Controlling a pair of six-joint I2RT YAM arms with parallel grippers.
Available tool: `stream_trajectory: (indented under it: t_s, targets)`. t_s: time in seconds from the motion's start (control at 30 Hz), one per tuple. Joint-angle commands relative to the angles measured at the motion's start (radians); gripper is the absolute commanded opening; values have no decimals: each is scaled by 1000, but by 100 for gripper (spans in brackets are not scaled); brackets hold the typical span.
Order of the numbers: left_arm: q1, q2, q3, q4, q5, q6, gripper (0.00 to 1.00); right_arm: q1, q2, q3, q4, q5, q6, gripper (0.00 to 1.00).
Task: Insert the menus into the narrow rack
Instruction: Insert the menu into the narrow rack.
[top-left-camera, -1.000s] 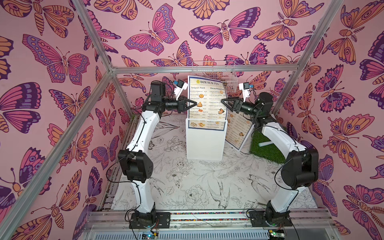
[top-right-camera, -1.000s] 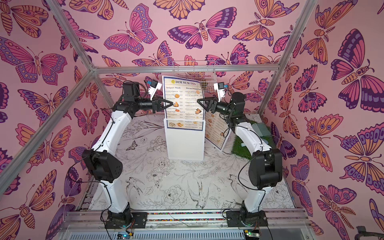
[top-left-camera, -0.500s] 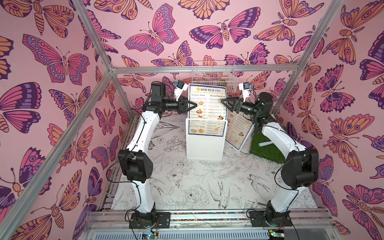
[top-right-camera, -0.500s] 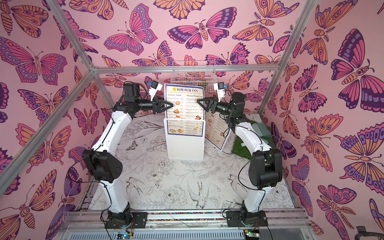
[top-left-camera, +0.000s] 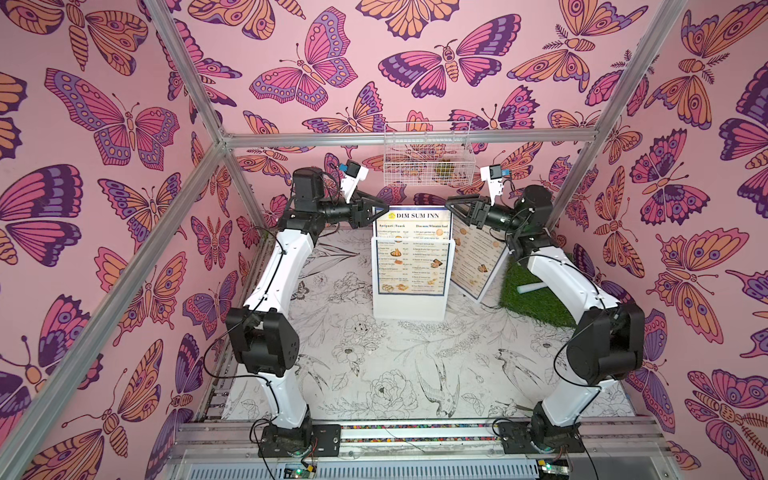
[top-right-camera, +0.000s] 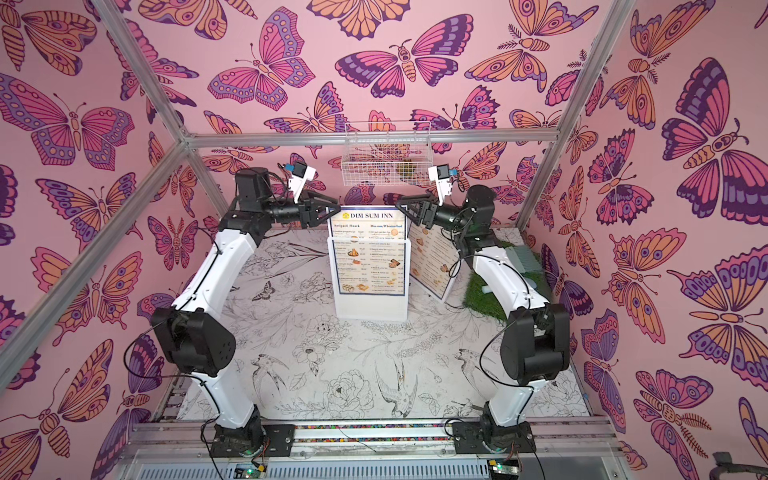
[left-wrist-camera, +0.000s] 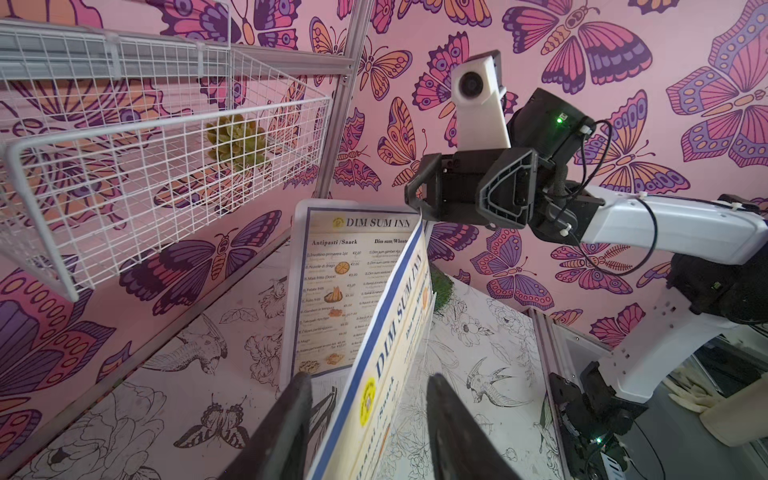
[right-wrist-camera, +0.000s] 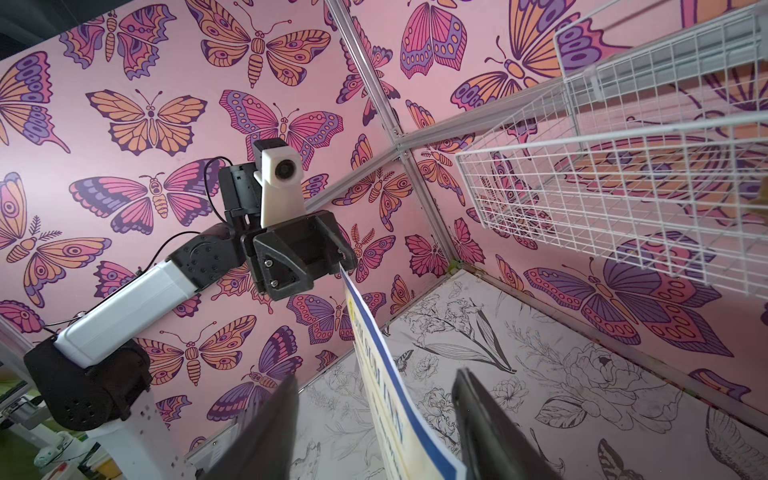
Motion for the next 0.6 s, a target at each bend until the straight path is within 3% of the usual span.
stream_trajectory:
  t_s: [0.0,0.1,0.4,0.5,0.57]
  targets:
    - [2,-32,-28,24,2,-16,49,-4,-58,-17,-74,0,-82,61]
    - [-1,-42,-52,25,3,-16,49,-4,-81,-19,-147,25,-134,61]
    - [-9,-92,-121,32,-54,-4,52,42,-119,78,-551,259,-384,62]
    - [-7,-135,-156,42,-148,-9,59,72,-136,87,-638,360,-446,62]
    - [-6,-196,-213,56,-282,-22,66,79,-193,50,-644,453,-456,64]
